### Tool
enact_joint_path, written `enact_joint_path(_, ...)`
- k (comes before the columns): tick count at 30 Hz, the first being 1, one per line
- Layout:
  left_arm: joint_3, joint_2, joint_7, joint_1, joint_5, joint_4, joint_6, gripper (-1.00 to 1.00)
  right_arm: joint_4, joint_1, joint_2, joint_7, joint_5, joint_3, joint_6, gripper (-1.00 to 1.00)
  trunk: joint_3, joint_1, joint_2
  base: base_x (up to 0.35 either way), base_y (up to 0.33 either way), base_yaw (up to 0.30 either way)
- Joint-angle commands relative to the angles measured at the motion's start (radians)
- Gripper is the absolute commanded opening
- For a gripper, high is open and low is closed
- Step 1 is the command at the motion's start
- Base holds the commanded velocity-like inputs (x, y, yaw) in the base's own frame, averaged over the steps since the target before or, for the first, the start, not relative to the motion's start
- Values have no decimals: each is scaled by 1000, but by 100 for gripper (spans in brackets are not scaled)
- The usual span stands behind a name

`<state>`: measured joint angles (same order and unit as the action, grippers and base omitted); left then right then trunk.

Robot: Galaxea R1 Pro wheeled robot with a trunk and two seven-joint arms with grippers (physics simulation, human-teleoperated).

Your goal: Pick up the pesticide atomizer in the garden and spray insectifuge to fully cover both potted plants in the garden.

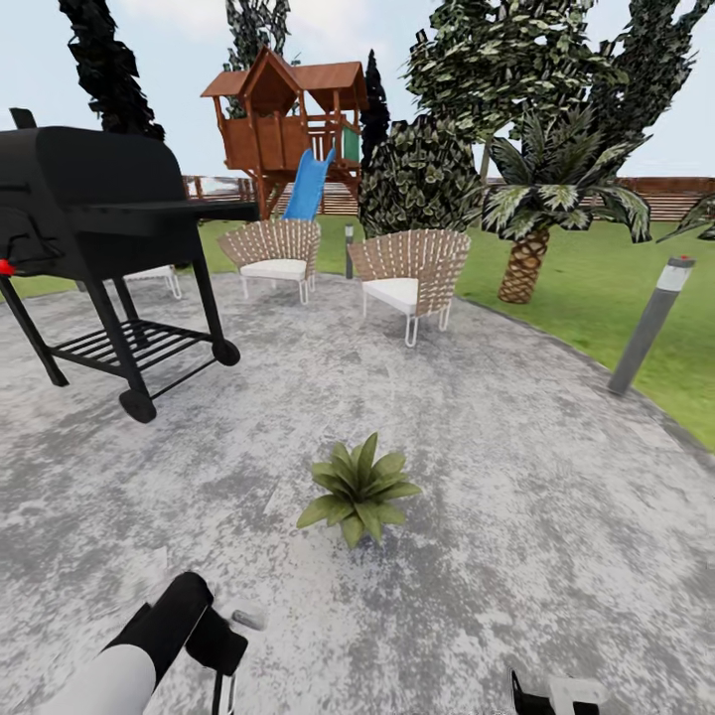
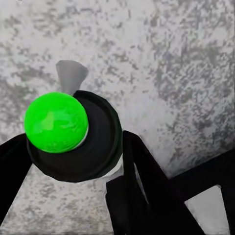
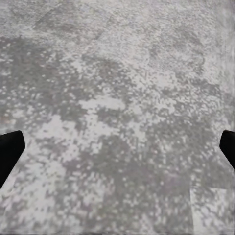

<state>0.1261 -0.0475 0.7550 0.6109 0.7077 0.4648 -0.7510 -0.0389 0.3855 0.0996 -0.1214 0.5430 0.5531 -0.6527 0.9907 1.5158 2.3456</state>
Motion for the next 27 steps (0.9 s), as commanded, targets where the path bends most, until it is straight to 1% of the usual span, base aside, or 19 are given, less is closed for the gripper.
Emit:
enact_joint_path(1, 6, 1, 18, 1, 30, 2, -5, -100, 2, 1, 0, -7, 11, 3, -2, 100, 1, 0, 0, 0, 0, -294)
enact_joint_path(2, 6, 2, 34, 1, 51, 2, -4, -100, 3, 1, -1, -7, 11, 3, -2, 100, 1, 0, 0, 0, 0, -296)
enact_joint_path(3, 5, 2, 65, 2, 74, 3, -4, -100, 4, 1, -3, -6, 12, 3, -2, 100, 1, 0, 0, 0, 0, -298)
enact_joint_path(6, 4, 6, 145, 7, 100, 7, -4, -100, 5, 1, -13, -6, 13, 2, -2, 100, 1, 0, 0, 0, 0, -299)
enact_joint_path(7, 4, 6, 158, 10, 104, 7, -4, -100, 5, 1, -14, -6, 14, 2, -2, 100, 1, 0, 0, 0, 0, -300)
enact_joint_path(9, -4, 4, 177, 37, 120, 7, -5, -100, 5, 1, -17, -6, 14, 2, -2, 100, 1, 0, 0, 0, 0, -300)
enact_joint_path(11, -8, 2, 182, 66, 133, 5, -5, -100, 5, 1, -18, -6, 14, 2, -2, 100, 1, 0, 0, 9, 0, -300)
enact_joint_path(13, -9, 2, 184, 78, 146, 5, -6, -100, 5, 1, -18, -6, 14, 2, -2, 100, 1, 0, 0, 72, 0, -300)
enact_joint_path(14, -9, 2, 185, 89, 167, 6, -12, -100, 5, 1, -18, -6, 14, 2, -2, 100, 1, 0, 0, 182, 0, -300)
enact_joint_path(16, -9, 2, 185, 120, 193, 0, -38, -100, 6, 1, -18, -6, 14, 2, -2, 100, 1, 0, 0, 273, 0, -193)
enact_joint_path(18, -10, 3, 185, 129, 204, 0, -59, -100, 6, 1, -18, -6, 14, 2, -2, 100, 1, 0, 0, 316, 0, -65)
enact_joint_path(23, -10, 4, 185, 133, 209, 0, -69, -100, 6, 1, -18, -6, 14, 2, -2, 100, 1, 0, 0, 314, 0, -14)
enact_joint_path(27, -11, 4, 185, 131, 210, -1, -70, -100, 5, 1, -18, -5, 14, 2, -2, 100, 1, 0, 0, 166, 0, -1)
